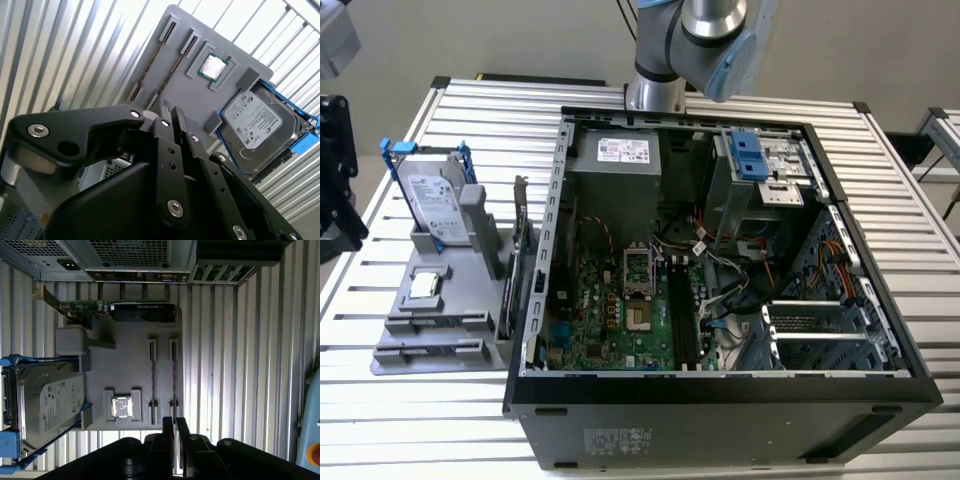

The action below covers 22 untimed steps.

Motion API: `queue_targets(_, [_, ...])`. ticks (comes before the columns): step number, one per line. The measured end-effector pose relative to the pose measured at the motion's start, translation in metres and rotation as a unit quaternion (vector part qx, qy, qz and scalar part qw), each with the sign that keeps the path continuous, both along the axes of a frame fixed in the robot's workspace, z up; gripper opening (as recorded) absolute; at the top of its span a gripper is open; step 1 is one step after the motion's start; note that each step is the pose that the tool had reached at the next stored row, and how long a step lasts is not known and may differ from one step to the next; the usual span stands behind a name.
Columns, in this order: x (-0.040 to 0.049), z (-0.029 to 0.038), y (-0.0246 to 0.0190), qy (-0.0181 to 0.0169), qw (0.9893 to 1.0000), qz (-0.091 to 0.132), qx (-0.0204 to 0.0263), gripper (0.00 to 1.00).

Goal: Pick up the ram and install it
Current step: 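Pick up the ram and move it above insertion slot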

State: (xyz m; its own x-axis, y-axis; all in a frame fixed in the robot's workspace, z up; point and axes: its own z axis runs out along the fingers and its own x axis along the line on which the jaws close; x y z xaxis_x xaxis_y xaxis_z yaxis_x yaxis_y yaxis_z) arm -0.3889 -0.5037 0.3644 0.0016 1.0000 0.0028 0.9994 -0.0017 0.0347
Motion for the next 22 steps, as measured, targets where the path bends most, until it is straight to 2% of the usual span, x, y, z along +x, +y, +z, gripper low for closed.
queue_targets(9, [0.0001, -0.0008, 0.0001, 0.0001, 1.0000, 0.000, -0.0001, 1.00])
queue_targets(22, [0.0000, -0.0080, 0.0000, 0.0000, 1.0000, 0.000, -0.0001, 1.00])
